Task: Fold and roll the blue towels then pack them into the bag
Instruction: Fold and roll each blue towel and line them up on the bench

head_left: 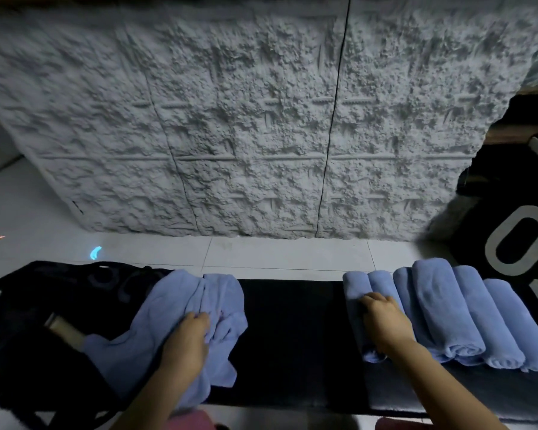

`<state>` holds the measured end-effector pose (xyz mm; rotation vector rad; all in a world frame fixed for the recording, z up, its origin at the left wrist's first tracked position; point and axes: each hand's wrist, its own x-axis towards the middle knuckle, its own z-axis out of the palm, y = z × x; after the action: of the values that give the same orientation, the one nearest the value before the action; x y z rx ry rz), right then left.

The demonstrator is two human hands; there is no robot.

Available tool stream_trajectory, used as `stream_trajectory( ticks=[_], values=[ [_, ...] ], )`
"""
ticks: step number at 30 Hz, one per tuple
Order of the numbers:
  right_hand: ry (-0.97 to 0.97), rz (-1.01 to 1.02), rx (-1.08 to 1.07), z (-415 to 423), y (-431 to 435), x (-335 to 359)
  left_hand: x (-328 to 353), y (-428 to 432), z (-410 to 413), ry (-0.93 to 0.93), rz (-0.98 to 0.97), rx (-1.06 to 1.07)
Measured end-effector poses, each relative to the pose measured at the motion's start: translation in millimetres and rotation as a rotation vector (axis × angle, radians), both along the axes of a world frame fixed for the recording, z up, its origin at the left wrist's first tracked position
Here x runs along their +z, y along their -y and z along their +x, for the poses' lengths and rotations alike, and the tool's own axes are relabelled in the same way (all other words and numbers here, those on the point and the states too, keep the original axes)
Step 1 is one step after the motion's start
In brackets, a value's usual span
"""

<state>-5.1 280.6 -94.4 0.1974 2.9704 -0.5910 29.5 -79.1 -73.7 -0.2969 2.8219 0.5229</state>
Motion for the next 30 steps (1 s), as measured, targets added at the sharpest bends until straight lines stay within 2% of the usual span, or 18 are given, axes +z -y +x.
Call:
stream_trajectory(
  ticks=[2, 5, 6, 9, 12, 15, 18, 20, 22, 27, 30],
  values=[
    [-0.026, 0.005, 0.010, 4, 3, 7, 5, 7, -2, -0.032, 0.228, 0.194],
    [-0.110, 0.172, 0.078, 9, 10, 15, 24, 8, -13, -0.147, 0.451, 0.309],
    [-0.172, 0.143, 0.131, 9, 16, 21, 37, 5, -16, -0.182, 0.577, 0.329],
    [-0.252, -0.228, 0.284, 13, 61, 59, 79, -4, -24, -0.259, 0.954, 0.310],
    [-0.227, -0.491, 0.418, 23, 119, 115, 126, -23, -28, -0.245, 1.140, 0.276],
    [-0.254, -0.566, 0.468, 27, 154, 157, 172, -39, -25, -0.210, 1.319, 0.290],
    [-0.343, -0.541, 0.408, 24, 162, 188, 206, -42, -17, -0.172, 1.424, 0.273],
    [-0.363, -0.614, 0.360, 20, 157, 204, 225, -40, -9, -0.161, 1.505, 0.213],
    [-0.353, -0.680, 0.341, 20, 152, 224, 239, -39, -1, -0.196, 1.419, 0.155],
    [-0.508, -0.699, 0.290, 30, 140, 273, 264, -55, 11, -0.504, 0.902, 0.071],
    [-0.549, -0.667, 0.281, 37, 134, 298, 285, -66, 18, -0.629, 0.780, -0.113]
  ],
)
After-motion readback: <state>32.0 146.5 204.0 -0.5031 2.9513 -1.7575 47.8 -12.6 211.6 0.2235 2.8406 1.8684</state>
